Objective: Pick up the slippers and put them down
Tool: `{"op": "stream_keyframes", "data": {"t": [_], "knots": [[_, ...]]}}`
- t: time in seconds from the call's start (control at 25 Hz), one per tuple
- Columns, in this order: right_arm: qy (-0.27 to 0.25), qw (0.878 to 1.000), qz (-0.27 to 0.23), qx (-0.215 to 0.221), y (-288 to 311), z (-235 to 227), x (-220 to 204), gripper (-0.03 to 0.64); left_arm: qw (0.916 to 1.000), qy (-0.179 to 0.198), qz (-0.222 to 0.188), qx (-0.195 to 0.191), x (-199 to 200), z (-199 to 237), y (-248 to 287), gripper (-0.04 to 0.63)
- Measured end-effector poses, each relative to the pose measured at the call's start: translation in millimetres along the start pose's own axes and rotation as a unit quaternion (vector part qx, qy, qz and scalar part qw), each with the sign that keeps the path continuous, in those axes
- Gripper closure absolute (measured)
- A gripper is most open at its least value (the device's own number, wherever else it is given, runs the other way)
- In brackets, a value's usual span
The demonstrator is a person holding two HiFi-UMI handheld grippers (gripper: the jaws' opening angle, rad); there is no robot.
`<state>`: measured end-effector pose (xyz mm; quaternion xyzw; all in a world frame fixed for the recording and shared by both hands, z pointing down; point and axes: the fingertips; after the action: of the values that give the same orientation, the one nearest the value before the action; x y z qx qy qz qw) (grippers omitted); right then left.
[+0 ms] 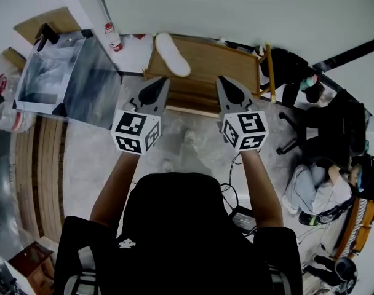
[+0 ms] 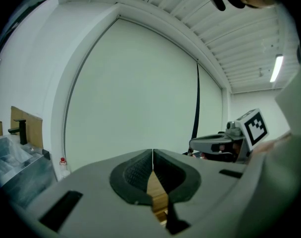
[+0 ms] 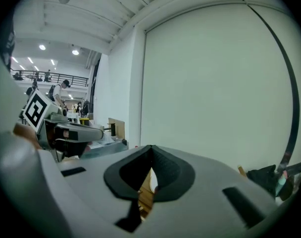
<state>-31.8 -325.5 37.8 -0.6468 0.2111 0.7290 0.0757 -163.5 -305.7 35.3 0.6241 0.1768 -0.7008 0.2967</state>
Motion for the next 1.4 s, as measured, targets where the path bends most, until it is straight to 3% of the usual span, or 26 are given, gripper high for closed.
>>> {"op": "stream_keyframes", "data": {"t": [0.28, 0.72, 1.4], "knots": [[-0.003, 0.999, -0.010, 0.037, 55.5, -10.2, 14.5, 0.621, 0.9995, -0.004, 0.004, 0.030, 6.6, 41.3, 34.5, 0.589], [-0.001, 0.997, 0.025, 0.073, 139.6, -29.7, 7.0, 0.621, 0.9970, -0.038, 0.027, 0.062, -7.6, 96.8, 84.7, 0.588], [0.006, 0.984, 0.117, 0.136, 230.6, -42.2, -74.1, 0.621, 0.9855, -0.092, 0.079, 0.119, -79.4, 153.0, 138.8, 0.588]]}}
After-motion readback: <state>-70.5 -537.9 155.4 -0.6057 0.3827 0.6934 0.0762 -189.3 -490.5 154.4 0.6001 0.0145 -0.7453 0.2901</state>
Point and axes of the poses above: the fingertips, and each gripper's own axes: y forward along the fingers, z to its left, x out of its top, and after that the axes turned 10 degrees about -x, right-handed
